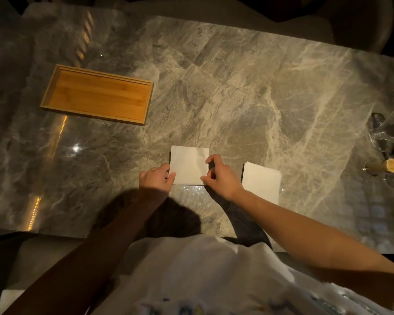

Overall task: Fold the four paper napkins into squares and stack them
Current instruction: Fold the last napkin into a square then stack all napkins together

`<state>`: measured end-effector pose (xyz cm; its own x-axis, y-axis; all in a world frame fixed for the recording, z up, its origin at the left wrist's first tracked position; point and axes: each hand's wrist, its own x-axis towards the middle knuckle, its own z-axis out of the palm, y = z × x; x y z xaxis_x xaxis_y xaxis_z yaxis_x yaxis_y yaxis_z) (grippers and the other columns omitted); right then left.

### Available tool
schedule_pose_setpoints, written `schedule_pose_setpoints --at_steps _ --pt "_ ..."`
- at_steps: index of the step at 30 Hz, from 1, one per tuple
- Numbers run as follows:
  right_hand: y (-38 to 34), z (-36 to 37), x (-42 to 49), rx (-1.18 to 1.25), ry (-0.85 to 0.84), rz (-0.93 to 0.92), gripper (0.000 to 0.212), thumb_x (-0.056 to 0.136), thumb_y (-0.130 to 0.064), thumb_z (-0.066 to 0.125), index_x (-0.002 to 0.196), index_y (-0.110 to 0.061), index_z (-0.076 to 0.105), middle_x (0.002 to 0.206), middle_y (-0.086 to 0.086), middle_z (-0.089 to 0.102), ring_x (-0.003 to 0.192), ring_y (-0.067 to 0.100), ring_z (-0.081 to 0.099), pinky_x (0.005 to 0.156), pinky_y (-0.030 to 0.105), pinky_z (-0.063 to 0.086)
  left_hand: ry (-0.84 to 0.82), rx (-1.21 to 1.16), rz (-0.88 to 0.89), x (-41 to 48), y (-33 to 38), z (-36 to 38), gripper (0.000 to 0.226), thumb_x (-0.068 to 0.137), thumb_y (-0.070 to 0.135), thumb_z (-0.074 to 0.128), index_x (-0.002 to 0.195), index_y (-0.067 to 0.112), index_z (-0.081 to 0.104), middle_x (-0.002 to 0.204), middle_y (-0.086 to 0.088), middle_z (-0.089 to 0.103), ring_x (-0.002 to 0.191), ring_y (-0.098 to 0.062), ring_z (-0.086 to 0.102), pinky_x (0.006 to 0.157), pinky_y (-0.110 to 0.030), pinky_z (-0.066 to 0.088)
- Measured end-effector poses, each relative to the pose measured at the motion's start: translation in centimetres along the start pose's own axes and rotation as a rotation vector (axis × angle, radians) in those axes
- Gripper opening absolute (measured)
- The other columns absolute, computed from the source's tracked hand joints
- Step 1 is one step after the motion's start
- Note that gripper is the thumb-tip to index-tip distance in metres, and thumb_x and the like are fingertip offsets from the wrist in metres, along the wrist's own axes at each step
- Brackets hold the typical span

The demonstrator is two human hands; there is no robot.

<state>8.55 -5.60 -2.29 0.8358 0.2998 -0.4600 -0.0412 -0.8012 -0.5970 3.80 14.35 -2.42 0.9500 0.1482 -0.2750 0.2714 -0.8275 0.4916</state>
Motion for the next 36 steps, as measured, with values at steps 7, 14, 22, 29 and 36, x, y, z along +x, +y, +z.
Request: schedule_pose_setpoints --at_steps 7,14,22,29,36 --pt "0.0 0.4 0.0 -0.024 -0.001 0.017 0.045 0.084 -0.023 0.067 0.114 -0.024 0.034 0.068 -0.009 0.058 0.063 0.01 0.059 0.066 0.037 0.054 0.02 -0.043 0.014 0.3 -0.1 0.0 0.016 0.091 0.025 0.053 0.097 0.012 0.059 0.071 0.007 0.054 0.077 -0.028 0.059 0.083 -0.033 0.033" --pt "-0.2 0.3 0.4 0.011 0.009 0.045 0.038 0.087 -0.018 0.061 0.116 -0.019 0.035 0.074 0.002 0.063 0.066 0.019 0.062 0.07 0.044 0.055 0.013 -0.041 0.013 1.1 -0.6 0.1 0.013 0.091 0.027 0.054 0.086 0.015 0.055 0.06 0.008 0.049 0.067 -0.03 0.056 0.074 -0.033 0.031" --pt "-0.3 0.2 0.8 0.005 0.029 0.077 0.027 0.087 -0.019 0.06 0.103 -0.018 0.038 0.079 0.004 0.063 0.072 0.025 0.061 0.072 0.045 0.053 0.014 -0.052 0.011 1.4 -0.6 0.1 0.013 0.09 0.027 0.054 0.086 0.014 0.055 0.06 0.006 0.047 0.069 -0.033 0.058 0.069 -0.035 0.04" --pt "-0.4 0.1 0.7 0.0 0.03 0.072 0.026 0.086 -0.017 0.059 0.098 -0.019 0.036 0.078 0.006 0.064 0.07 0.026 0.06 0.07 0.044 0.052 0.035 -0.156 -0.004 1.1 -1.0 -0.2 0.015 0.088 0.023 0.058 0.099 0.012 0.059 0.056 0.01 0.046 0.063 -0.028 0.056 0.06 -0.029 0.036" --pt "-0.4 0.2 0.6 0.011 0.023 0.073 0.029 0.083 -0.018 0.061 0.097 -0.021 0.036 0.074 0.004 0.062 0.066 0.024 0.059 0.065 0.041 0.05 0.027 -0.185 0.034 0.9 -1.6 -0.2 0.027 0.084 0.022 0.064 0.108 0.014 0.056 0.064 0.007 0.055 0.06 -0.017 0.054 0.058 -0.027 0.041"
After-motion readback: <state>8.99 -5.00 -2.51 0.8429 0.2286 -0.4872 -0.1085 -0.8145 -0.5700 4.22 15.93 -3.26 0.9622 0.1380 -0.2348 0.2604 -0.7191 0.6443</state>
